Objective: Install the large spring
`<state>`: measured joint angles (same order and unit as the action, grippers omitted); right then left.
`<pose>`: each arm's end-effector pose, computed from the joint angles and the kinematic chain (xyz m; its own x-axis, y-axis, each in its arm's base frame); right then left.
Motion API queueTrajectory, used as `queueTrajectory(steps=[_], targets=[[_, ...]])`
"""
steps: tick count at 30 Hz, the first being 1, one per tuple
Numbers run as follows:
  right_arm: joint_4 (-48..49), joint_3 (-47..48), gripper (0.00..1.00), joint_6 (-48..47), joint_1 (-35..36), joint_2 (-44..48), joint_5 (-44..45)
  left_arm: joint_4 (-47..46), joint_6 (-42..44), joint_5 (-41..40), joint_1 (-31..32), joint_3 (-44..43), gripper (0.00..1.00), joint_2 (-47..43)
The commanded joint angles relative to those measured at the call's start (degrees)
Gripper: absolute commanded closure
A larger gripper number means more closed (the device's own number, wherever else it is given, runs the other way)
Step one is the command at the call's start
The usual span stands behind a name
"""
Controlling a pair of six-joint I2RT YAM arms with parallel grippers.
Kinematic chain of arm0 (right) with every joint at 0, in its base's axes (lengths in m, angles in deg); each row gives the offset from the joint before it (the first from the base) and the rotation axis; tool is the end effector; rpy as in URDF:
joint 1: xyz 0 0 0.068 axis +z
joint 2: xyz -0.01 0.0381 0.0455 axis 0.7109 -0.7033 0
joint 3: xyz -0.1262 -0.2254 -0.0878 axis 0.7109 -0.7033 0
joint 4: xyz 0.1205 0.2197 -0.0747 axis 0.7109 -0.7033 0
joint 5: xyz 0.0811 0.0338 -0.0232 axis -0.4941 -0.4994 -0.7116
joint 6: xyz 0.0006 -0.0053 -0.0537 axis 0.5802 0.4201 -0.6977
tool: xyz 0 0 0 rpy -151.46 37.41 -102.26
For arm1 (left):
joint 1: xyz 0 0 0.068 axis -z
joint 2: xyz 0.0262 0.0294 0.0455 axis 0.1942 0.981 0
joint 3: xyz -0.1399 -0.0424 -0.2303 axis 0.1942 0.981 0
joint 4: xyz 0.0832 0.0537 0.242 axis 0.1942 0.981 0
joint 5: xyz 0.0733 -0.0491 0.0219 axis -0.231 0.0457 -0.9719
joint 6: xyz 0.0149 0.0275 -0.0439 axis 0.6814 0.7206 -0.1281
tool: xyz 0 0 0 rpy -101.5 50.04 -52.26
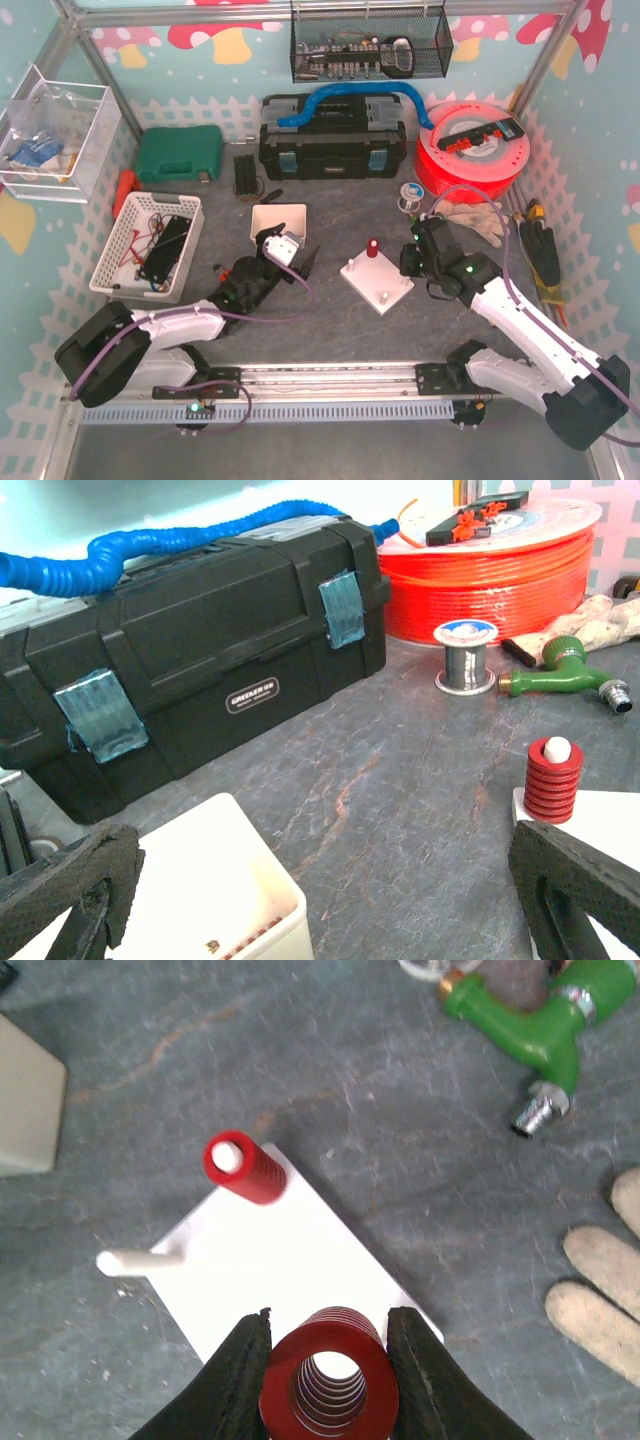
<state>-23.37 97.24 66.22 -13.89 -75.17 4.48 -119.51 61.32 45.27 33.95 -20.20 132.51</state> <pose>0.1729 0.0976 0.2747 -0.7230 0.3098 -0.6175 0.1011 0.9316 0.3490 0.1762 -0.1667 0.1943 0.0223 0.2291 -0.9732 0.5560 0.8062 0.2025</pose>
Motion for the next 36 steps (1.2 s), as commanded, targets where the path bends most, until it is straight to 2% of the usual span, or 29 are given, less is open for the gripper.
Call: queueTrajectory(steps=[1, 10, 20, 24, 30, 33, 36], targets=[[-0.7, -3.8, 1.00, -0.2, -0.3, 1.8, -1.5, 0.9, -0.8, 0.4, 0.2, -1.0, 0.01, -1.8], [1.4, -7.6, 1.00, 0.4, -0.3, 0.7, 1.2, 1.5, -1.3, 0.6, 0.2, -0.8, 0.01, -2.3], [7.9, -11.4, 1.00, 0.6, -0.4, -1.9, 0.1, 1.3, -1.1, 0.2, 0.2, -0.3, 0.01, -2.8], [7.7, -10.6, 1.00, 0.7, -0.4, -2.4, 0.2, 1.1, -1.1, 0.1, 0.2, -0.1, 0.01, -2.9], [9.7, -6.5, 1.00, -2.3, -0.4, 0.3, 5.4, 0.0, -1.0, -0.1, 0.2, -0.1, 0.01, -2.3], [8.5, -5.1, 1.00, -3.2, -0.3, 1.7, 4.0, 0.4, -1.4, 0.3, 0.2, -0.2, 0.01, -2.3], [1.8, -4.2, 1.00, -0.2, -0.3, 0.9, 1.8, 0.5, -1.8, 0.5, 0.2, -0.1, 0.01, -2.6]])
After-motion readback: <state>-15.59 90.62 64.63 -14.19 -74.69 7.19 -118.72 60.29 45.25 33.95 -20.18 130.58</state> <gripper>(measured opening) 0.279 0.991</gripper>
